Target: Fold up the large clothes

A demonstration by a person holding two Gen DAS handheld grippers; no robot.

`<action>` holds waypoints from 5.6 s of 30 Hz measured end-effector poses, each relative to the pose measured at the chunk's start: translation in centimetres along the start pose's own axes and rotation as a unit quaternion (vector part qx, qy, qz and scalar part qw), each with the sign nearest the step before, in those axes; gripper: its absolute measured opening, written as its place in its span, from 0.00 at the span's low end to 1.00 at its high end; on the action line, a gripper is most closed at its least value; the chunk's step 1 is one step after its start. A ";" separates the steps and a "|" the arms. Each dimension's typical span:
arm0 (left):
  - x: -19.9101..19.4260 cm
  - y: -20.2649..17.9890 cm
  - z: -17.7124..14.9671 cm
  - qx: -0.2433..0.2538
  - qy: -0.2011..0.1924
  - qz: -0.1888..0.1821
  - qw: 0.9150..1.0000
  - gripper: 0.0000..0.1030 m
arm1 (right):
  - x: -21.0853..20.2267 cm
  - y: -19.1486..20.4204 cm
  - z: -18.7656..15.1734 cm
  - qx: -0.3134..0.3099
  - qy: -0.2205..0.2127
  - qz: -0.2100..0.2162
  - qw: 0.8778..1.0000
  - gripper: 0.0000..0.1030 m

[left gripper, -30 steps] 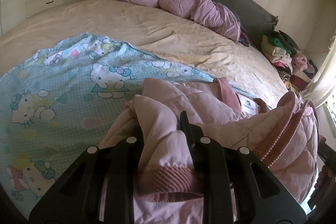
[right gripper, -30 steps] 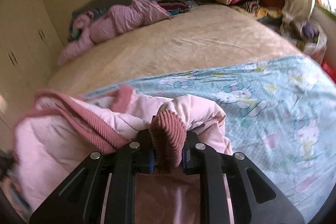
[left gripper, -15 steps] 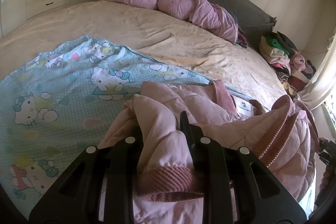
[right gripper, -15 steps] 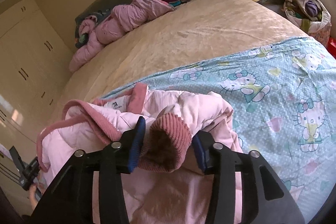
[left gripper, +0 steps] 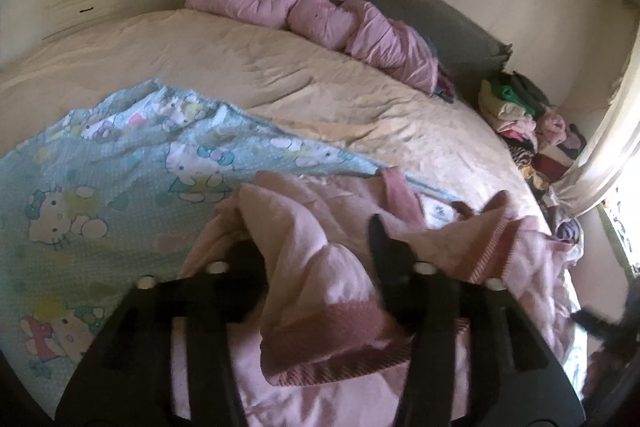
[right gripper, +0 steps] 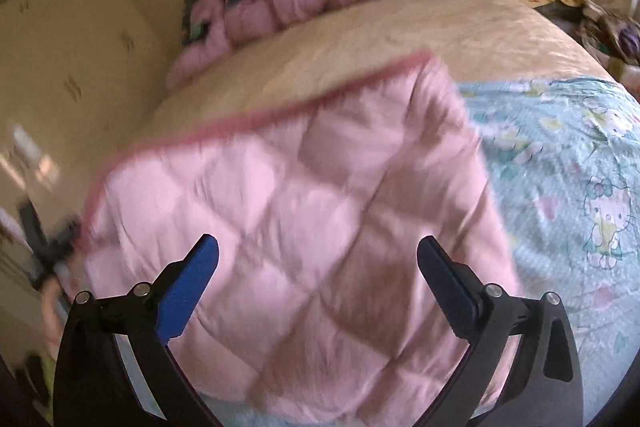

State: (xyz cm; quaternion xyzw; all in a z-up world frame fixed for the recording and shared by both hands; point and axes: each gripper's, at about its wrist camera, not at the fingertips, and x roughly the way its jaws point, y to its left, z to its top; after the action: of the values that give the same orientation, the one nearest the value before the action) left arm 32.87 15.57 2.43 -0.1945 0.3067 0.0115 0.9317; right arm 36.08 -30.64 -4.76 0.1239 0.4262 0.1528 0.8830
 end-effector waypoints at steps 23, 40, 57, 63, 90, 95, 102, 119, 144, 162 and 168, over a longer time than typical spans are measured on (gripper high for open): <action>0.6 3.3 -2.6 0.074 0.052 0.104 0.990 0.91 | 1.0 -4.9 0.3 -0.038 -0.067 -0.119 0.990 0.96; 2.6 3.3 -4.8 0.051 0.110 0.036 0.992 0.59 | 2.0 -5.2 -1.0 -0.026 -0.074 -0.082 0.994 0.39; 0.5 -1.0 -0.6 0.086 -0.014 0.049 0.995 0.15 | -2.7 -4.1 2.2 0.007 -0.199 -0.067 0.978 0.18; 2.9 -0.4 -0.8 0.086 -0.013 0.062 0.994 0.15 | 0.0 -4.7 3.3 0.016 -0.189 -0.084 0.978 0.18; 8.3 2.1 -2.3 0.084 0.039 0.083 0.992 0.22 | 8.5 -8.4 3.0 0.078 -0.076 -0.126 0.986 0.30; 8.3 2.0 -2.2 0.083 0.039 0.083 0.992 0.22 | 8.2 -8.7 2.8 0.089 -0.071 -0.129 0.985 0.37; 8.5 2.0 -2.4 0.086 0.042 0.098 0.991 0.29 | 6.6 -9.4 1.9 0.119 -0.058 -0.151 0.980 0.71; -0.2 -1.5 -1.1 0.102 -0.016 0.109 0.989 0.91 | -2.5 -1.6 -1.3 -0.012 -0.129 -0.094 0.987 0.95; 4.1 -6.7 -11.2 0.174 0.074 0.066 0.980 0.92 | 5.0 0.9 -6.3 -0.027 0.004 -0.070 0.997 0.96; -0.3 -4.9 -10.3 0.129 0.073 0.062 0.987 0.92 | -1.0 -1.2 -7.3 0.054 -0.047 -0.026 0.997 0.96; -1.8 -3.9 -10.6 0.125 0.068 0.081 0.987 0.92 | -3.1 -2.5 -8.7 0.085 -0.054 -0.021 0.995 0.96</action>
State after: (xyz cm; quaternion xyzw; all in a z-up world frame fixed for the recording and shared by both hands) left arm 25.95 8.22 -2.94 -0.0517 0.3835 0.0354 0.9214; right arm 27.80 -33.33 -8.72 0.1976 0.3921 0.0908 0.8938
